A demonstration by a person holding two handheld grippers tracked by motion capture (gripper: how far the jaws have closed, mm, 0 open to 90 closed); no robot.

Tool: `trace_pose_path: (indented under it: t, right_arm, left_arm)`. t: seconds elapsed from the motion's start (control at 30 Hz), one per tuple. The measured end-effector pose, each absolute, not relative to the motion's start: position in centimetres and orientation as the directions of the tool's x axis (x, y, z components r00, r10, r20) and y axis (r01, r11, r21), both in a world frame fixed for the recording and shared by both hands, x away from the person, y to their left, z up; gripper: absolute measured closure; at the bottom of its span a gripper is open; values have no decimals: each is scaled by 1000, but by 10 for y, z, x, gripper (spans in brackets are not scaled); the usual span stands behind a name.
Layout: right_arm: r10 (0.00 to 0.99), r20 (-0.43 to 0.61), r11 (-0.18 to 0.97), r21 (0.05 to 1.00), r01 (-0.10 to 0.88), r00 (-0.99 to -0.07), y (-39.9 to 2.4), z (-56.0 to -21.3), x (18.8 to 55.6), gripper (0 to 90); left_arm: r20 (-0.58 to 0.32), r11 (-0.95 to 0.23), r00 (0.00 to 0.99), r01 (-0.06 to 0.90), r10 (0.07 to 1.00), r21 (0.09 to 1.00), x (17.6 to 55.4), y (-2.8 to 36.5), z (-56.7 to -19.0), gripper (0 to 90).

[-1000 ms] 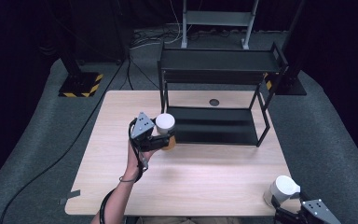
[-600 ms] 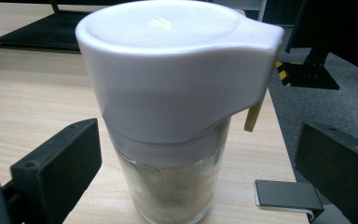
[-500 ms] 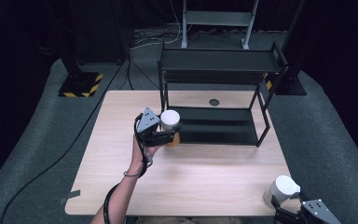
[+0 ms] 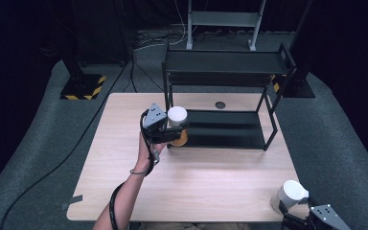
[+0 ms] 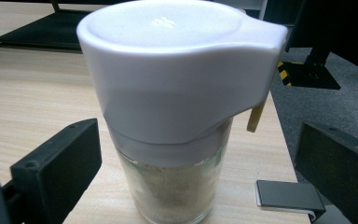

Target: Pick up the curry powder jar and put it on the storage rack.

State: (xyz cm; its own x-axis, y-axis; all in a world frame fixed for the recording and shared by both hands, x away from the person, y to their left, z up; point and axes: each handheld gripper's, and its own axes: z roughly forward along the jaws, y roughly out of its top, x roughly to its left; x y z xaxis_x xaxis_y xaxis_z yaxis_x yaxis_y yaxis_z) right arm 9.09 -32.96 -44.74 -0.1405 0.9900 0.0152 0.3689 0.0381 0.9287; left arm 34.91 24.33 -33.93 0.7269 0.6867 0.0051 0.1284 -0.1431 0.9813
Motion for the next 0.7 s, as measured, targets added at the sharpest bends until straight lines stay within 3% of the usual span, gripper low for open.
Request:
trace_pose_path:
  t: [0.7]
  right_arm:
    - [991,17,35,929,369,-136,-330,-447,90,0]
  left_arm:
    - [5,-148,733,130,680,980,368,234,-325,336]
